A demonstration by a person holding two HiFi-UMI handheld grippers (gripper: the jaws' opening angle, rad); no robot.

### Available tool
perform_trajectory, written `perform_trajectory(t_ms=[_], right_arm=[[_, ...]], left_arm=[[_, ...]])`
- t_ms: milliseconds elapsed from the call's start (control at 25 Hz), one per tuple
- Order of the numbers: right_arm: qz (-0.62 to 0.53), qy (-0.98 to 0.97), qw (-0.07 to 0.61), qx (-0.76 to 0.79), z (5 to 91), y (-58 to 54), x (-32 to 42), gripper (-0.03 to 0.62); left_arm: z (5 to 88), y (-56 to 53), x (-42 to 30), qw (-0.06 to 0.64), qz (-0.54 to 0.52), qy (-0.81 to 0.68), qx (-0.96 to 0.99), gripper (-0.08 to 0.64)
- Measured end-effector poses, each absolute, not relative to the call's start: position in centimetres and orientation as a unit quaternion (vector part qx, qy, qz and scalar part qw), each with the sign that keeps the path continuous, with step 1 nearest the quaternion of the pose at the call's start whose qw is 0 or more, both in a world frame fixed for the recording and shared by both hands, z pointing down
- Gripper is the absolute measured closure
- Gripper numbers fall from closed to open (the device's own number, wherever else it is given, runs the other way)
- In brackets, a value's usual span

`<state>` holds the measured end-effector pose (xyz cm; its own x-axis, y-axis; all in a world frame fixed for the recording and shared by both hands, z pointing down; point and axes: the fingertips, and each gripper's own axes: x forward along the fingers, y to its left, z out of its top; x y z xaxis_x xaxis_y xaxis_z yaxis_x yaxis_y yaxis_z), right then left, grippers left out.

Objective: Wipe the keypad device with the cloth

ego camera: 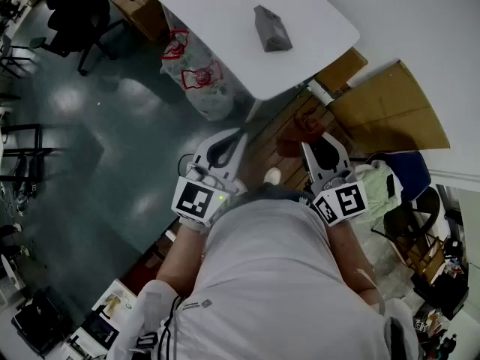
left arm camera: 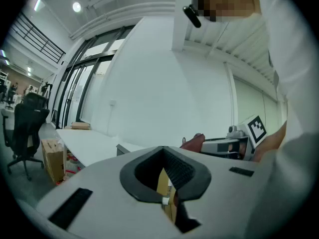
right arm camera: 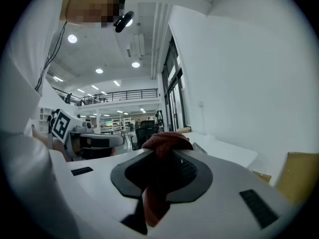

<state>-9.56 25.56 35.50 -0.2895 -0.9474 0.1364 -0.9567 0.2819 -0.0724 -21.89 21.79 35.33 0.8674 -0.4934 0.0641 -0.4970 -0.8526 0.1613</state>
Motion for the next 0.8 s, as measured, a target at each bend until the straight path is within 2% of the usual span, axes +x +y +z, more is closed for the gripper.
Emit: perform_trajectory(t_ms=[800], right_arm=[[0.062,-0.798,-0.021,0.599,35.3,26.2,1.6,0.514]], left_arm=[[36.1,20.1,-11.8,0.072,0.065,-0.286,0.953,0.548]])
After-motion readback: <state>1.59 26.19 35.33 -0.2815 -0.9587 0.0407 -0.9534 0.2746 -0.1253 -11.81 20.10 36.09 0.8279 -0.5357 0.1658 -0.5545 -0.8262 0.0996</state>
